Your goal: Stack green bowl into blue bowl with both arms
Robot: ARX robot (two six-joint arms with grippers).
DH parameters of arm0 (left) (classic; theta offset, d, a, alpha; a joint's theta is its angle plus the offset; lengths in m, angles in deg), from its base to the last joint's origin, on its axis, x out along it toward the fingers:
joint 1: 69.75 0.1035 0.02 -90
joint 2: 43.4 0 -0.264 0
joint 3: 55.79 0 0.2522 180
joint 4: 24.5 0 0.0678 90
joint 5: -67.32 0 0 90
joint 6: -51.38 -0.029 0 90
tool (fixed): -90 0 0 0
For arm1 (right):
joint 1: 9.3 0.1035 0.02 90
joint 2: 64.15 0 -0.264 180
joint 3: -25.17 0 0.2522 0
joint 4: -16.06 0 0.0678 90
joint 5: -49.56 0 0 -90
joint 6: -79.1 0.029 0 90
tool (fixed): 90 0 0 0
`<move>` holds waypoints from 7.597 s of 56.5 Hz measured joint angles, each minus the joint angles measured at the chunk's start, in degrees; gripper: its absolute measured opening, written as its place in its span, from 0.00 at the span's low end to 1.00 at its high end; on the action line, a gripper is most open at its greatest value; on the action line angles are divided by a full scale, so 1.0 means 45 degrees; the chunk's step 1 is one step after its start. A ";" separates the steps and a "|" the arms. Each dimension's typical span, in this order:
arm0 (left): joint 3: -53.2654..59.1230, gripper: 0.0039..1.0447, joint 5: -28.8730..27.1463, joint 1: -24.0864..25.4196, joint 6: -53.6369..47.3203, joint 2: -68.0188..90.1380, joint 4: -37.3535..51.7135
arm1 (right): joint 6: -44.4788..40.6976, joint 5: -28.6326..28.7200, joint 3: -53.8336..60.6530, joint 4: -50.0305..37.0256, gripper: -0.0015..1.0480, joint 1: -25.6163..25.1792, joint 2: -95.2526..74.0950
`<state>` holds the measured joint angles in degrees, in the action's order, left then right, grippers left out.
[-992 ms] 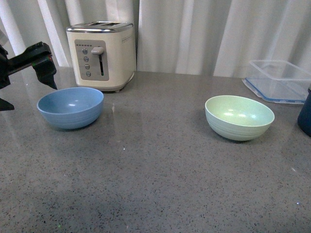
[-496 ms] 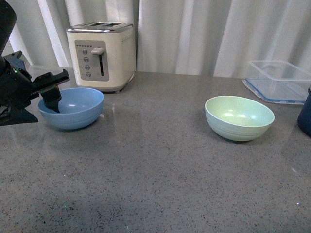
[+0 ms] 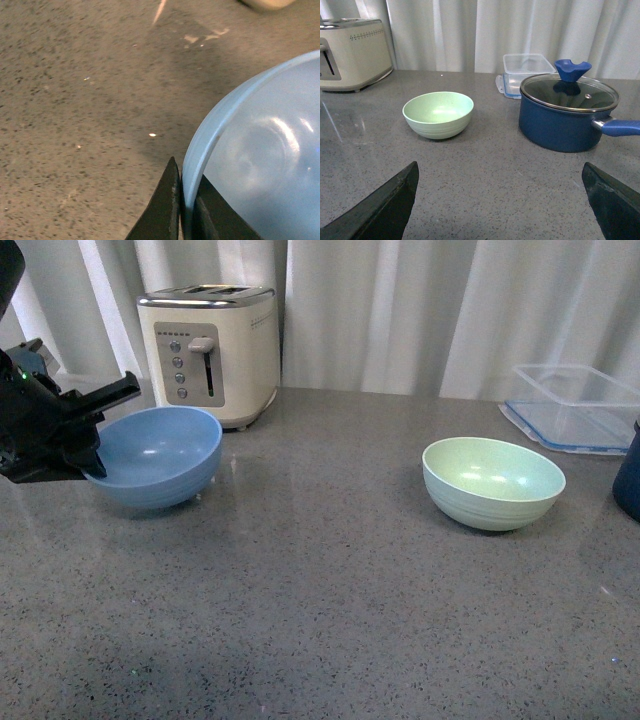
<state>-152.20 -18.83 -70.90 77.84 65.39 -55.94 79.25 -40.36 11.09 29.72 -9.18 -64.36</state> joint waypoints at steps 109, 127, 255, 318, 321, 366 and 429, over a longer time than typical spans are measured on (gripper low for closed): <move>0.1598 0.67 -0.2229 -0.2118 -0.3691 -0.2861 0.6781 | 0.0000 -0.0010 0.0000 0.0000 0.90 0.0000 0.0000; 1.0559 0.05 -0.2137 -0.1151 -0.5644 -0.7184 1.2570 | 0.0000 -0.0005 0.0000 0.0000 0.90 0.0000 0.0000; 1.8098 0.03 -0.0855 0.0228 -0.5790 -2.4057 0.4002 | 0.0000 0.0000 0.0000 0.0000 0.90 0.0000 0.0000; 1.8098 0.94 -0.0865 0.0228 -0.5809 -2.4125 0.3934 | 0.1375 0.0845 -1.2934 0.1554 0.90 0.0831 -1.8248; 1.8098 0.94 -0.0860 0.0228 -0.5809 -2.4125 0.3934 | 0.1637 0.0539 -1.4076 0.2069 0.90 0.0894 -1.9574; 1.8098 0.94 -0.0860 0.0228 -0.5814 -2.4125 0.3934 | 0.2191 -0.1719 -1.7257 0.3007 0.35 0.1413 -2.5131; 1.8098 0.94 -0.0860 0.0228 -0.5814 -2.4125 0.3934 | 0.2059 -0.0962 -1.9414 0.2482 0.01 0.4376 -2.3649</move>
<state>-70.76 -22.69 -69.87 51.67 -43.17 -38.23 88.51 -44.69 -76.27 40.89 10.51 -170.78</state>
